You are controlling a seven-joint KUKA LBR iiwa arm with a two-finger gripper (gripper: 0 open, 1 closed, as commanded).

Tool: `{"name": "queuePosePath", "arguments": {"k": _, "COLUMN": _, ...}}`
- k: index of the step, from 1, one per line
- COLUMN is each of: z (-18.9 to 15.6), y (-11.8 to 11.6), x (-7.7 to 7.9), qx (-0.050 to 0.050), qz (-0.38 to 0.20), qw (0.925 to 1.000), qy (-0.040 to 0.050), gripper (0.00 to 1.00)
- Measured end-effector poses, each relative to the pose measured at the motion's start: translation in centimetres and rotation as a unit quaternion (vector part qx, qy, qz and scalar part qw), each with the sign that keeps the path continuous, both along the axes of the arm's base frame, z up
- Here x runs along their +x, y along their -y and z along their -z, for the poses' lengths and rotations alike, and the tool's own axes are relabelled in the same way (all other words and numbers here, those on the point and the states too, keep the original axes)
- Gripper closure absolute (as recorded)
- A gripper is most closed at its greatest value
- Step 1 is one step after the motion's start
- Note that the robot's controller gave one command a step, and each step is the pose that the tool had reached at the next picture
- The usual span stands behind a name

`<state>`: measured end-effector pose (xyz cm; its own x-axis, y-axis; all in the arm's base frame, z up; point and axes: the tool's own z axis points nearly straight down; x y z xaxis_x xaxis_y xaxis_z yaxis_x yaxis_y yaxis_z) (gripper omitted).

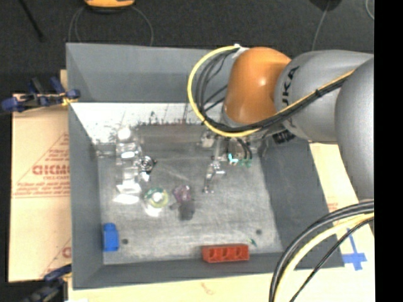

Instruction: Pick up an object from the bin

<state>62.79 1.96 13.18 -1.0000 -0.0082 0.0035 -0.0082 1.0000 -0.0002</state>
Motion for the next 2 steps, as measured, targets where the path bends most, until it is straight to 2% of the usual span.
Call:
{"name": "queuePosePath", "arguments": {"k": 1, "z": 5.76, "y": -3.92, "x": -5.82, "qx": 0.0, "qz": -0.168, "qw": 0.9858, "qy": 0.0077, "gripper": 0.0}}
{"name": "queuePosePath", "arguments": {"k": 2, "z": 5.55, "y": -3.98, "x": -5.7, "qx": 0.0, "qz": -0.167, "qw": 0.986, "qy": 0.0084, "gripper": 1.0}}
